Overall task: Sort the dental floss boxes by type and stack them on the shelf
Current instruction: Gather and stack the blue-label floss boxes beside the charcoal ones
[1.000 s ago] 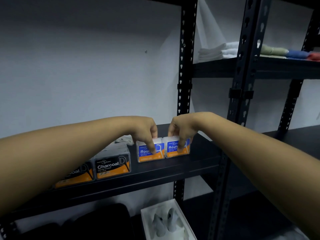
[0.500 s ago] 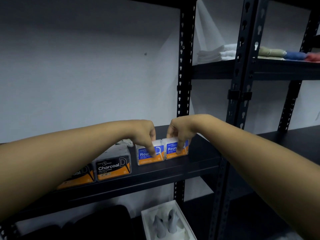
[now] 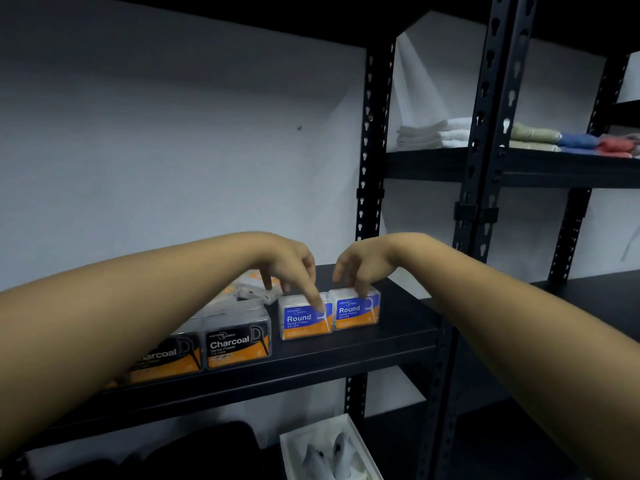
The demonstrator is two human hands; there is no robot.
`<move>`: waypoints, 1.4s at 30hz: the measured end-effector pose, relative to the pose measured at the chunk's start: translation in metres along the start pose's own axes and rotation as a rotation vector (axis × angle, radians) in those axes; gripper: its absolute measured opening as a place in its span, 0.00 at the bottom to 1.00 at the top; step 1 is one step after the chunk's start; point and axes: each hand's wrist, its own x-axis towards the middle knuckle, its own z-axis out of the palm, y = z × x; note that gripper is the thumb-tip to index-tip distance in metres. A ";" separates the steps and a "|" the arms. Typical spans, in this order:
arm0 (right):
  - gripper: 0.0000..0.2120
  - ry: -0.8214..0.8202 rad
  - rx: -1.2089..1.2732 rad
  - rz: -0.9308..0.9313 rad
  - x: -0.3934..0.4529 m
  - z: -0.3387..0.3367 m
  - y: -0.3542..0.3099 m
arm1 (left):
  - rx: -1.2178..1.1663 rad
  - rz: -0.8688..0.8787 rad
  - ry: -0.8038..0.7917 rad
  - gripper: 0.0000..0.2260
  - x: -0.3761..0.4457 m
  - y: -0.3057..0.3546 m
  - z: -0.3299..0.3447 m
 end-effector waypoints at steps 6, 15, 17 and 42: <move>0.16 0.104 0.232 0.020 -0.013 -0.021 -0.011 | -0.076 -0.080 0.109 0.16 -0.020 -0.038 -0.040; 0.13 0.078 0.206 0.034 0.010 -0.030 -0.063 | 0.004 -0.213 0.138 0.11 -0.042 -0.095 -0.049; 0.14 0.068 0.185 0.030 0.018 -0.031 -0.076 | 0.014 -0.236 0.126 0.11 -0.045 -0.105 -0.049; 0.28 0.068 -0.063 0.079 0.128 0.005 -0.144 | 0.110 -0.321 0.198 0.24 -0.007 -0.166 -0.002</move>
